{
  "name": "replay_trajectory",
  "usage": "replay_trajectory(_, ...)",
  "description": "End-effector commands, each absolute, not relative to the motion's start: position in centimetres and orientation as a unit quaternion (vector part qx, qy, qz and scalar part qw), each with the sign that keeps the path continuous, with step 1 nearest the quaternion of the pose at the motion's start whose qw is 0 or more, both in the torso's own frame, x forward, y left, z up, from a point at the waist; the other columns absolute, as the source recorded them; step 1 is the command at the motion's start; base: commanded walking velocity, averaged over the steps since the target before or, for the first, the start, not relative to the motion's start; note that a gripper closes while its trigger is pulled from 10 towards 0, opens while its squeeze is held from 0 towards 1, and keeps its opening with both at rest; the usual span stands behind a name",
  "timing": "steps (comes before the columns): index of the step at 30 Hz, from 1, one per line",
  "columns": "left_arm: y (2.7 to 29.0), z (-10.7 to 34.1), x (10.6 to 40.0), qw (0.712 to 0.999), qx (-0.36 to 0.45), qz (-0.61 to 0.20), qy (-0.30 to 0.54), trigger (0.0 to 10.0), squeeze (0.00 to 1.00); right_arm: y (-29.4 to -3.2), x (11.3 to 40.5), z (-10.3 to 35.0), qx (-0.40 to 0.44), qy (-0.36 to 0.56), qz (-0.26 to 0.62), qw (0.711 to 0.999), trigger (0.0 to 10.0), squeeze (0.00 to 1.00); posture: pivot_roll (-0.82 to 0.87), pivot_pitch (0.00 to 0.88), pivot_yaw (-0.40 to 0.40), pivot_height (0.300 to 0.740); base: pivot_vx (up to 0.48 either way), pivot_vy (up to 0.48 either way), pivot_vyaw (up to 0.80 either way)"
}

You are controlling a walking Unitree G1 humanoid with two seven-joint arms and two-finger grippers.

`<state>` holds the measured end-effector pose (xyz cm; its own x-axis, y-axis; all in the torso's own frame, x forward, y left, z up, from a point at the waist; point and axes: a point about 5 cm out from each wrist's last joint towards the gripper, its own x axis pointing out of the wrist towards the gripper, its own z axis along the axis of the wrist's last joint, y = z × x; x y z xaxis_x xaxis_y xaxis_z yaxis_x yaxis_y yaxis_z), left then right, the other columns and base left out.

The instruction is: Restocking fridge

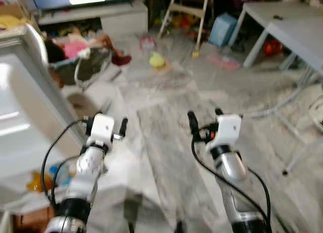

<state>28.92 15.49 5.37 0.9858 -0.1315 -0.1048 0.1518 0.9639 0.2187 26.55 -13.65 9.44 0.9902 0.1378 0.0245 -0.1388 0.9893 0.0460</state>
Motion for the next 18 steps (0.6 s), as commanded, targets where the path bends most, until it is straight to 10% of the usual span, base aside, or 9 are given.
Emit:
replay_trajectory(1, 16.4, 5.2, 28.8, 0.989, 0.129, -0.05, 0.051, 10.0, 0.0, -14.0, 26.8, 9.5, 0.028, -0.012, 0.06, 0.998, 10.0, 0.0, -0.02, 0.021, -0.027, 0.74, 0.442, 0.0, 0.0)
replay_trajectory(9, 16.6, 6.4, 28.9, 0.993, 0.1, -0.06, 0.028, 10.0, 0.0, -14.1, 27.2, 9.7, 0.026, -0.017, 0.057, 0.998, 10.0, 0.0, -0.02, 0.012, -0.024, 0.74, 0.435, 0.0, 0.0)
replay_trajectory(18, 17.4, 4.4, 25.4, 0.992, 0.092, -0.052, 0.062, 10.0, 0.0, -13.7, 27.2, 9.6, 0.022, -0.017, 0.076, 0.997, 10.0, 0.0, -0.01, 0.006, -0.036, 0.74, 0.0, 0.0, 0.0)
